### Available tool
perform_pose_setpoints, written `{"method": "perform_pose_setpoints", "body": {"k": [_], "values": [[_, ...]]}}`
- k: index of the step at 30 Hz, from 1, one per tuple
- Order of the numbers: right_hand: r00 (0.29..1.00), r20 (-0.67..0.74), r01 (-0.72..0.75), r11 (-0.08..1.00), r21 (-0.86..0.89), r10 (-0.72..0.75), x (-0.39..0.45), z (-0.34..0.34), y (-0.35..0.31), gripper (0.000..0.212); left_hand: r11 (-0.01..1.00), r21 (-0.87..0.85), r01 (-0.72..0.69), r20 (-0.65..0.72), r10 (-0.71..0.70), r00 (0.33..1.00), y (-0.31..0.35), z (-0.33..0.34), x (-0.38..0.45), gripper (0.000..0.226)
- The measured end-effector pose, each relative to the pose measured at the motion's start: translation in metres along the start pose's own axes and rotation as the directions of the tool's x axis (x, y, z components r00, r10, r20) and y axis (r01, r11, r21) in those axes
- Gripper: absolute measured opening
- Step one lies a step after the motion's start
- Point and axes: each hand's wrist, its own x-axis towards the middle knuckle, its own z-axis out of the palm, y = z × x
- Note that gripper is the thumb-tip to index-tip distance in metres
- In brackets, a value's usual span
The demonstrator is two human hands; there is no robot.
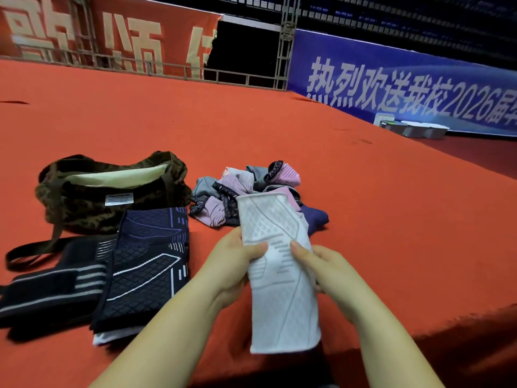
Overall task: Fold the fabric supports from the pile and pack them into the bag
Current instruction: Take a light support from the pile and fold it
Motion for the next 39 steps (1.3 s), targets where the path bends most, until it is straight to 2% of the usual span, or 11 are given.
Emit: {"method": "perform_pose_setpoints", "body": {"k": [3,8,12,15,17,20,22,25,29,33,39], "values": [[0.991,0.113,-0.066,0.998,-0.016,0.067,-0.002,-0.002,0.015,0.026,0.969,-0.24,0.059,-0.076,-0.079,0.994,0.001,0.0,0.004,0.036],[0.999,-0.034,0.003,0.985,-0.17,-0.009,0.01,-0.022,0.012,0.017,0.913,-0.408,-0.017,-0.202,-0.072,0.977,-0.005,-0.004,0.008,0.031],[0.998,-0.017,-0.057,0.778,-0.626,0.059,0.028,-0.046,0.002,0.032,0.976,-0.204,-0.08,-0.389,-0.006,0.921,-0.033,-0.015,0.013,0.023],[0.992,-0.026,-0.097,0.601,-0.794,0.127,0.042,-0.042,0.003,0.034,0.988,0.138,0.069,-0.467,0.003,0.884,-0.066,-0.023,0.002,0.048],[0.993,-0.057,-0.099,0.482,-0.87,0.101,0.051,-0.03,0.016,0.037,0.872,0.446,0.202,-0.448,0.022,0.894,-0.079,-0.028,-0.008,0.064],[0.997,-0.049,-0.023,0.363,-0.932,-0.062,0.053,-0.003,0.045,0.044,0.442,0.865,0.239,-0.301,0.076,0.95,-0.089,-0.029,-0.016,0.086],[0.981,0.008,0.101,0.466,-0.879,-0.196,0.046,0.018,0.061,0.045,0.181,0.951,0.251,-0.274,0.112,0.955,-0.088,-0.025,-0.018,0.09],[0.947,0.121,0.293,0.647,-0.704,-0.298,0.038,0.039,0.081,0.049,-0.001,0.992,0.129,-0.128,0.15,0.98,-0.084,-0.017,-0.013,0.071],[0.954,0.262,0.294,0.61,-0.736,-0.144,0.034,0.051,0.105,0.063,-0.174,0.984,-0.047,0.062,0.086,0.994,-0.088,-0.02,0.016,0.06],[0.948,0.282,0.317,0.496,-0.808,-0.146,0.027,0.05,0.118,0.091,-0.16,0.981,-0.114,0.11,-0.031,0.993,-0.107,-0.032,0.022,0.052],[0.996,0.061,0.084,0.491,-0.867,-0.064,0.024,0.038,0.123,0.069,-0.215,0.976,-0.027,0.017,-0.049,0.999,-0.112,-0.048,0.015,0.067]]}}
